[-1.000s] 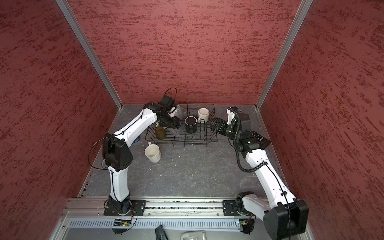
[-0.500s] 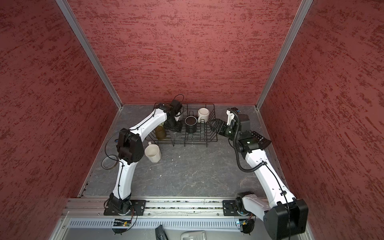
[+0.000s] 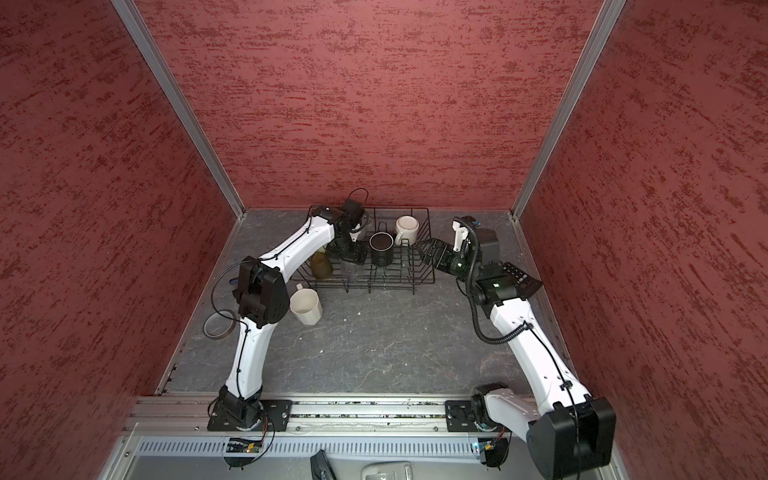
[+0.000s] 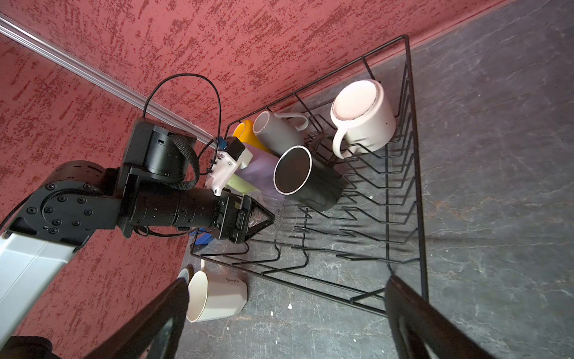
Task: Load the cups into the dish rack
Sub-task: 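Open the left gripper and withdraw while the right gripper grasps the white octagonal mug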
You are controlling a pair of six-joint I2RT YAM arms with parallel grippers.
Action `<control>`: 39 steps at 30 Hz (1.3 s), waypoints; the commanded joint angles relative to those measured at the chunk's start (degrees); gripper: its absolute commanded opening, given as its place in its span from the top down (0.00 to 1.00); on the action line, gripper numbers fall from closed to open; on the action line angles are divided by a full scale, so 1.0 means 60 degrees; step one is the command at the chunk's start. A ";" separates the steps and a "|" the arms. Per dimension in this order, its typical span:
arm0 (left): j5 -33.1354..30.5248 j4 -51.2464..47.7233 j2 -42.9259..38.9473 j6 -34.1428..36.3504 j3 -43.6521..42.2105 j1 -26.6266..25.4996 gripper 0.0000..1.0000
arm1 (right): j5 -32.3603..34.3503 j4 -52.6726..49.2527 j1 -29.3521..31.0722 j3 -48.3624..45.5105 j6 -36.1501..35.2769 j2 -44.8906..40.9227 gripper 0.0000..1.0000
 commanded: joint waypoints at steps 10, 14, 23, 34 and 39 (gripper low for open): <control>-0.1000 0.3066 -0.4166 -0.0104 -0.2335 0.0048 0.02 | 0.1472 -0.1618 0.1549 0.1130 -0.0793 0.0725 0.19; -0.1676 0.5443 -0.6567 0.0151 -0.4832 0.0310 0.00 | 0.2982 -0.2490 0.3622 0.1792 -0.0553 0.1458 0.22; -0.0923 0.7712 -1.0715 -0.1524 -0.9084 0.3088 0.00 | 0.4655 -0.3153 0.6741 0.3097 0.0626 0.3361 0.29; 0.0514 0.7583 -1.2854 -0.1967 -1.0845 0.5422 0.00 | 0.4888 -0.3615 0.7785 0.5960 0.0089 0.6741 0.34; 0.1134 0.7523 -1.3196 -0.2100 -1.1161 0.6117 0.00 | 0.4847 -0.3816 0.7801 0.7112 -0.0347 0.7944 0.38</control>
